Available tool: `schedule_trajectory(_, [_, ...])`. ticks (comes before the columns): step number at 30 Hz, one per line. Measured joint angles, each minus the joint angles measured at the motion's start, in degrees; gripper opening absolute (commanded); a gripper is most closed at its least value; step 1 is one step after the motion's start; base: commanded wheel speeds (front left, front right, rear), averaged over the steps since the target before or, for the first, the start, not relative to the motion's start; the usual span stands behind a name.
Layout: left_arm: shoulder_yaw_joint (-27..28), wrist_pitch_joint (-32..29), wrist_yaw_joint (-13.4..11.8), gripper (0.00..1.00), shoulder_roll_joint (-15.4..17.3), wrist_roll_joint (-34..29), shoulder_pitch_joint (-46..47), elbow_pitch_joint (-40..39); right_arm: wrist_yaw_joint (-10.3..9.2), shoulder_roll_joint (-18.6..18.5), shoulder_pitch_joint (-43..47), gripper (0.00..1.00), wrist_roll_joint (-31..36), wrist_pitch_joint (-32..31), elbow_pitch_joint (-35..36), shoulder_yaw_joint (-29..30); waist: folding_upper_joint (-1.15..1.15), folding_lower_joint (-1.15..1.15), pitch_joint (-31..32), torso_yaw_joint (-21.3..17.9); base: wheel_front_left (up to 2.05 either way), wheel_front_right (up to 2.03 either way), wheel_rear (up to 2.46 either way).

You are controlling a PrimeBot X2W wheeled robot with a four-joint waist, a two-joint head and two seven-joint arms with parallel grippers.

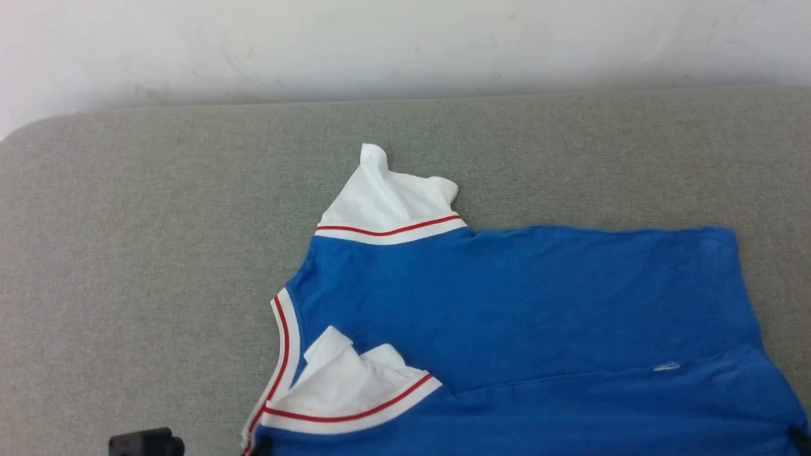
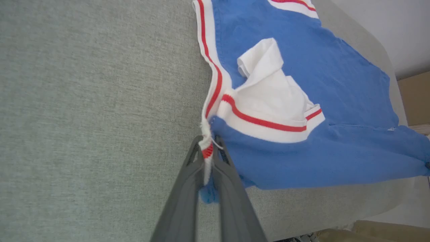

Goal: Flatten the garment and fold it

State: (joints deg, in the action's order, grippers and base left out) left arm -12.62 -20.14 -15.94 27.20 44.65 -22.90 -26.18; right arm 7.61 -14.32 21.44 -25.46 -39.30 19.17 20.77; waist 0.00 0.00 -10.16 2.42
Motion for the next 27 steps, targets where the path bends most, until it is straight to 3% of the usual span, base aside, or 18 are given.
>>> schedule_trajectory(5, [-2.01,0.34,0.66,0.0,-3.36,2.55,-0.02,5.12,0.0,2.19,0.27,0.0,0.87,2.9,-3.53,-2.4,0.0,0.0,-0.84,0.1,0.0,0.0,0.0])
schedule_trajectory(6, [-2.22,0.74,0.78,0.32,-4.21,3.04,0.01,6.38,-0.01,2.7,-0.09,0.18,1.14,4.26,-4.3,-2.56,0.0,0.0,-0.86,0.06,0.0,0.0,0.0])
schedule_trajectory(7, [-2.44,1.09,0.99,0.91,-4.56,2.99,0.07,7.76,-0.04,2.81,-0.44,1.0,1.36,5.17,-4.91,-2.99,0.0,0.0,-0.84,0.03,0.0,0.0,0.0])
schedule_trajectory(8, [-2.6,1.18,1.3,1.0,-4.63,3.0,0.13,9.09,-0.07,2.69,-0.61,1.0,1.37,5.36,-5.57,-3.64,0.0,0.0,-0.79,-0.01,0.0,0.0,0.0])
schedule_trajectory(14, [-0.88,4.47,1.85,1.0,-5.38,3.08,0.59,11.01,-0.07,1.26,-1.74,1.0,1.29,9.73,-4.43,-4.36,0.0,0.0,-0.89,-0.38,0.0,0.0,0.0])
schedule_trajectory(18, [3.81,8.23,2.05,1.0,-4.74,3.58,1.1,6.19,-0.07,0.64,-4.33,1.0,2.24,14.25,-0.11,-3.23,0.0,0.0,-1.96,-0.77,0.0,0.0,0.0])
schedule_trajectory(22, [9.01,11.6,1.11,1.0,-0.83,-1.25,6.94,-0.57,-0.08,1.12,-8.89,1.0,6.06,18.78,3.46,-2.49,0.0,0.0,-3.96,-1.13,0.0,0.0,0.0])
schedule_trajectory(25, [11.09,12.76,-0.04,1.0,3.56,-7.79,17.4,-2.92,-0.07,2.3,-12.3,1.0,8.72,20.61,4.35,-3.6,0.0,0.01,-6.02,-1.37,0.0,0.0,0.0])
schedule_trajectory(27, [9.98,12.35,0.96,1.0,8.02,-13.24,26.04,-2.58,-0.07,2.89,-14.62,1.0,9.75,21.4,4.52,-5.05,0.0,0.02,-7.56,-1.53,0.0,0.0,0.0])
